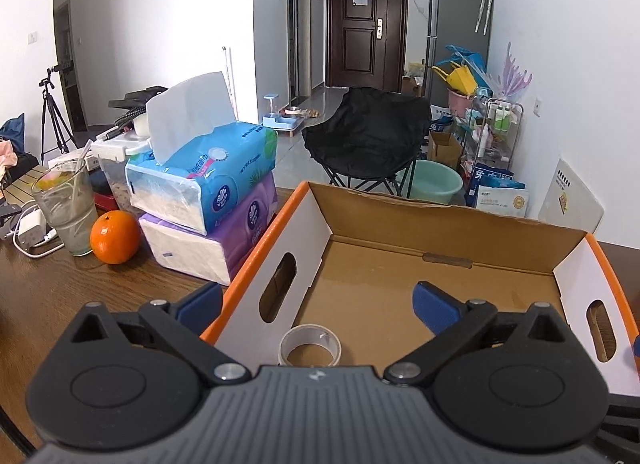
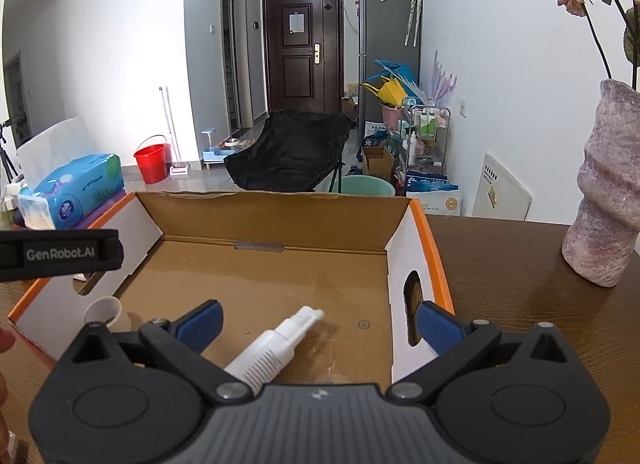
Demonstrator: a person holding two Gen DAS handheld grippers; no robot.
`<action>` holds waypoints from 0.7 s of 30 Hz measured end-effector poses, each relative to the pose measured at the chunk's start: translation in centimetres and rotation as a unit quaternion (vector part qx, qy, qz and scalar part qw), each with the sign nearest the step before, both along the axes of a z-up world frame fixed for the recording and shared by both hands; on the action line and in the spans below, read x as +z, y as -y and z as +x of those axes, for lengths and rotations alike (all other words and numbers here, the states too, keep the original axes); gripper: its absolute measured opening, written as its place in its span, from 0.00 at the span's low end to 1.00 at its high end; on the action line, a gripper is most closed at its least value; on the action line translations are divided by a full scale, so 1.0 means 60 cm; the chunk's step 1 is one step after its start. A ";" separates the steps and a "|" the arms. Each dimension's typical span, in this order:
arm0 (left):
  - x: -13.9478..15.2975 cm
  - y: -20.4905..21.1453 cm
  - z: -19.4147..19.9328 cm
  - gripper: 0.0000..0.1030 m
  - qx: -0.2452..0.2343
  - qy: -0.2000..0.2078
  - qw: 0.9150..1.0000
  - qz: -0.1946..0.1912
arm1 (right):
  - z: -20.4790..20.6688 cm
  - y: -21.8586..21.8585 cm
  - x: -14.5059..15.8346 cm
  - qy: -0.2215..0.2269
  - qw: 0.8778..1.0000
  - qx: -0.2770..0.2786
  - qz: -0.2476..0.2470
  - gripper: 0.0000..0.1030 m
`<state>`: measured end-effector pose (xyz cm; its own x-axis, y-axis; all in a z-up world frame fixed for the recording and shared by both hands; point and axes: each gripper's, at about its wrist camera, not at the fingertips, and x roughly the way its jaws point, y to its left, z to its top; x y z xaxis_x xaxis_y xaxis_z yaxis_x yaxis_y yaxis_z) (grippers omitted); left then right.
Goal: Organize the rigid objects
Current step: 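Open both grippers to drop the tape roll and spray bottle into the box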
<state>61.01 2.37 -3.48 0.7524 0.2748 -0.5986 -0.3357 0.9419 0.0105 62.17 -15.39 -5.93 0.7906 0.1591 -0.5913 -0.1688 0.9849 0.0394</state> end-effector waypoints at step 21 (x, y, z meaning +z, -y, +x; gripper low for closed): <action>0.039 -0.006 -0.066 1.00 -0.012 0.020 0.999 -0.026 | -0.076 0.016 0.039 0.031 0.999 0.007 -0.004 1.00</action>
<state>57.07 2.74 -1.11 0.7821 0.2252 -0.5810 -0.3114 0.9489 -0.0514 57.62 -16.38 -3.57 0.8234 0.1656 -0.5428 -0.1838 0.9827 0.0210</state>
